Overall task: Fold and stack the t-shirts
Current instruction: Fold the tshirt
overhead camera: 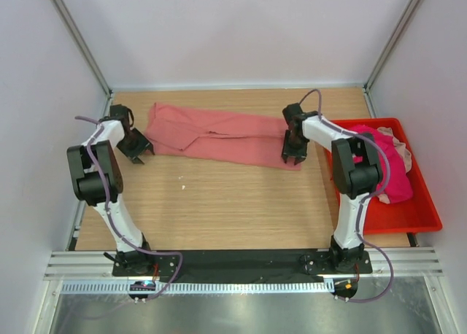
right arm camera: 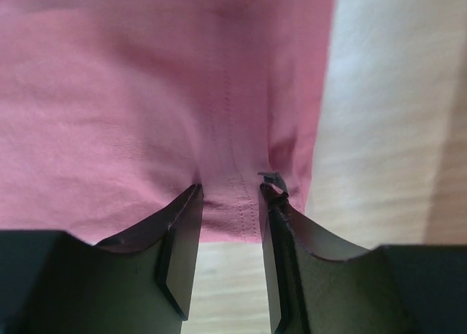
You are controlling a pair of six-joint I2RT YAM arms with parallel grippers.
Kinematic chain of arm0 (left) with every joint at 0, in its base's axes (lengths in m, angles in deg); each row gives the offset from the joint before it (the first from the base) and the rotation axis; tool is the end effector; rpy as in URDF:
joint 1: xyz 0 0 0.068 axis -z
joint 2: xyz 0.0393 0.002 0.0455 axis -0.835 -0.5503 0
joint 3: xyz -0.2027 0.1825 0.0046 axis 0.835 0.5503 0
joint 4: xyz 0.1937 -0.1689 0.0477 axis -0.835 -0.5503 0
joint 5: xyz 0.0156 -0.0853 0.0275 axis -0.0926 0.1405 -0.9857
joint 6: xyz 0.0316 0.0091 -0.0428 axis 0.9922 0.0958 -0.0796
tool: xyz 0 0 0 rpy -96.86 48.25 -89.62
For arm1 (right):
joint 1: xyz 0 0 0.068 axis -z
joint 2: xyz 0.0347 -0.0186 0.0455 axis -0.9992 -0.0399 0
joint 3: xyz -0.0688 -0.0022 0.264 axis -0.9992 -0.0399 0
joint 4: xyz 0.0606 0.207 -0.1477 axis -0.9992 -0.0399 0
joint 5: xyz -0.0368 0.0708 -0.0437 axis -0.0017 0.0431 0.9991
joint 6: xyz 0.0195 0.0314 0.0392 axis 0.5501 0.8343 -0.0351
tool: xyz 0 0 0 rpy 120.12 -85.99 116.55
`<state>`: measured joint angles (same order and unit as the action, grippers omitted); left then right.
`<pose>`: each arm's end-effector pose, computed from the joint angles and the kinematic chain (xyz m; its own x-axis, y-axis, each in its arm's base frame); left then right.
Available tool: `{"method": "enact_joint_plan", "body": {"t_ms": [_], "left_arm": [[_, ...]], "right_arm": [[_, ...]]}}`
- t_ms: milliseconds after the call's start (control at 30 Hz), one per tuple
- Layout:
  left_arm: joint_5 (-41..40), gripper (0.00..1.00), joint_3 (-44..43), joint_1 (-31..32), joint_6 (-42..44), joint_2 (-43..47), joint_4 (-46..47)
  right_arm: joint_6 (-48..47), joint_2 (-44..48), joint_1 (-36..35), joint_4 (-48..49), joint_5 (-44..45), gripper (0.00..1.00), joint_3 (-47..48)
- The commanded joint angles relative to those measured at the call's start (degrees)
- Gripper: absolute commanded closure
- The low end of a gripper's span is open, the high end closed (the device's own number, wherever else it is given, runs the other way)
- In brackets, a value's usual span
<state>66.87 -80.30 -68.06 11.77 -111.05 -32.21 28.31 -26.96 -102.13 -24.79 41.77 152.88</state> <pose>0.3818 0.0740 0.1680 -0.6273 -0.7573 -0.1815 -0.7149 0.6525 -0.2514 0.3927 0.0970 0.1639 -0.9429 0.2122 -0.2567 0.2166 0.9762 0.0113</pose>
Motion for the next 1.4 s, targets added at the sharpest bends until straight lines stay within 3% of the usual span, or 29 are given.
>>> {"method": "enact_joint_plan", "body": {"t_ms": [0, 133, 267, 333, 367, 533, 667, 867, 967, 1133, 1367], "left_arm": [[-4.7, 0.46, -2.3, -0.4, 3.1, 8.5, -4.9], [-10.9, 0.39, -2.3, 0.5, 3.2, 15.8, -7.4], [-10.1, 0.37, 1.9, 2.0, 2.6, 21.4, -8.4], [-8.9, 0.37, 4.6, 2.6, 2.2, 24.4, -8.1], [-8.2, 0.37, 5.9, 3.3, 2.1, 25.2, -7.6], [-2.1, 0.38, 13.0, 7.8, 0.3, 27.1, -4.6], [-1.4, 0.38, 11.8, 15.8, -3.6, 24.1, -2.7], [-1.2, 0.38, 5.2, 21.5, -7.7, 16.4, -2.3], [-1.0, 0.39, 3.7, 22.3, -9.4, 10.3, -2.8], [-3.1, 0.39, 1.8, 22.5, -9.3, 0.6, -4.7], [-11.6, 0.4, 0.8, 22.7, -4.5, -2.7, -9.1]], "right_arm": [[3.2, 3.6, -6.6, -2.6, -2.1, 0.56, -9.4], [5.3, 9.2, -18.6, -2.4, -10.0, 0.53, -14.5], [0.1, 12.9, -26.3, -6.3, -14.4, 0.48, -8.2], [-1.6, 13.6, -26.8, -8.6, -18.6, 0.46, -1.9], [-2.4, 13.7, -26.5, -9.0, -18.6, 0.4, 0.1], [-7.4, 9.6, -24.4, -12.6, -2.9, 0.3, 13.1], [-8.8, 4.4, -18.7, -15.2, 0.9, 0.29, 19.0], [-8.4, 0.2, -9.3, -11.2, 0.5, 0.29, 16.9], [-7.7, 0.0, -7.0, -8.3, 0.6, 0.3, 10.6], [-7.6, 1.0, -6.6, -5.9, 2.9, 0.34, 2.1], [-5.7, 7.6, -6.9, -5.3, 2.6, 0.37, -12.3]]}}
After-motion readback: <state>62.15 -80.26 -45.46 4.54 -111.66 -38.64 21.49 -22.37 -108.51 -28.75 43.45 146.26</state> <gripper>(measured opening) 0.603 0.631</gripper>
